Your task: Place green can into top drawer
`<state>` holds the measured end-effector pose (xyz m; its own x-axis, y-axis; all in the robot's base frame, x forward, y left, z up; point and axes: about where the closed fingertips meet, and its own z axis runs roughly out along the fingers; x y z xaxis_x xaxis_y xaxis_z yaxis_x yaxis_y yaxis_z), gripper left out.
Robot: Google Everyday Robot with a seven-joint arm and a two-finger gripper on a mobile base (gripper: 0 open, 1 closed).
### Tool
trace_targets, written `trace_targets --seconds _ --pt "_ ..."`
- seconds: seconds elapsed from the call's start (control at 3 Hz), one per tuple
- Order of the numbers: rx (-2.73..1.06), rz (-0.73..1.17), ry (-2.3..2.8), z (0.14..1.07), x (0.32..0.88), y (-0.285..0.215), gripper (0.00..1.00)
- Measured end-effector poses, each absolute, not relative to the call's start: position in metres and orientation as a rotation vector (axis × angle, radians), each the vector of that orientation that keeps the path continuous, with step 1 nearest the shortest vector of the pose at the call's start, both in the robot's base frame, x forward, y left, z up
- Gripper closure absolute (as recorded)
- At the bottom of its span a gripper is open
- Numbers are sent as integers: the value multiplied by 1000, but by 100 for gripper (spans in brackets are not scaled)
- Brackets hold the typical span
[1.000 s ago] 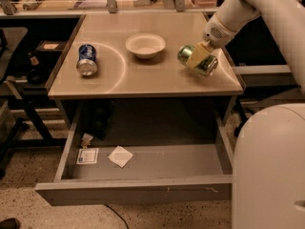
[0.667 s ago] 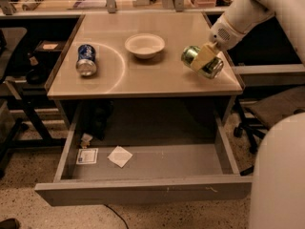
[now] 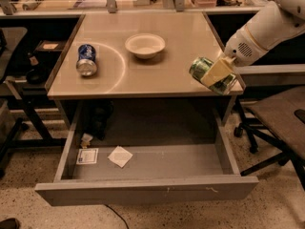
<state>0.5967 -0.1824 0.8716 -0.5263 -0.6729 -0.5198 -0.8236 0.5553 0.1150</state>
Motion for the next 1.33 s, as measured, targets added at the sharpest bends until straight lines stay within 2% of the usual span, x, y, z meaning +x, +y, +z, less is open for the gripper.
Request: trace_targets --seconds 0.67,1.33 --pt "-1214 496 2389 866 585 -181 100" --pt "-1215 600 2419 839 531 -163 100"
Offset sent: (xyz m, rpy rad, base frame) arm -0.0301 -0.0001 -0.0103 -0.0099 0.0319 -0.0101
